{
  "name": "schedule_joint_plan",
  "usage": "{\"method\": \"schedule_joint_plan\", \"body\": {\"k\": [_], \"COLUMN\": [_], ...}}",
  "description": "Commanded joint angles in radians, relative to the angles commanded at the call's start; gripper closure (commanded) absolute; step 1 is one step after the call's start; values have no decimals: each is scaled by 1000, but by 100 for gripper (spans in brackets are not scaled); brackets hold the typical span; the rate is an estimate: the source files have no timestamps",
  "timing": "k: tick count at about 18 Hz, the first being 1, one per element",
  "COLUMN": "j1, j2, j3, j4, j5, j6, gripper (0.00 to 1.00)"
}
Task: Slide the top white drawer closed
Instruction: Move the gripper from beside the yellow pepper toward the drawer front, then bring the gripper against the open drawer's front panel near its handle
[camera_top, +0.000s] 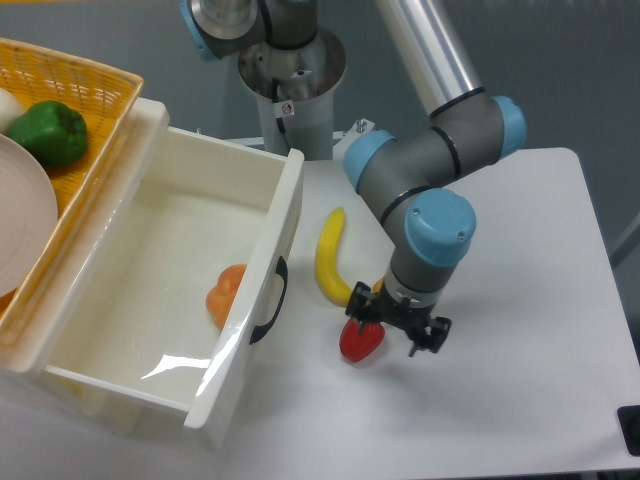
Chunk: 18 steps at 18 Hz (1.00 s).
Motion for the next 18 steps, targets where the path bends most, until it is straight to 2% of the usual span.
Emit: {"method": "schedule_joint_plan", "body": {"k": [1, 4, 7, 9, 11, 13, 15, 18], "j1": [0, -12, -15, -14, -8, 1, 15, 37], "j2": [11, 29, 38, 58, 66, 66, 66, 68], "j3": [-5, -17, -26, -26, -26, -22, -14, -12], "j4": [-3, -9, -29, -92, -182, -247, -296, -317], "j5": [-17, -46, -100, -150, -181, -232, -261, -314], "j6": [-2, -32, -64, -83, -81, -78, -78, -86], "gripper": [60, 72, 78, 81, 83, 91, 97, 99]}}
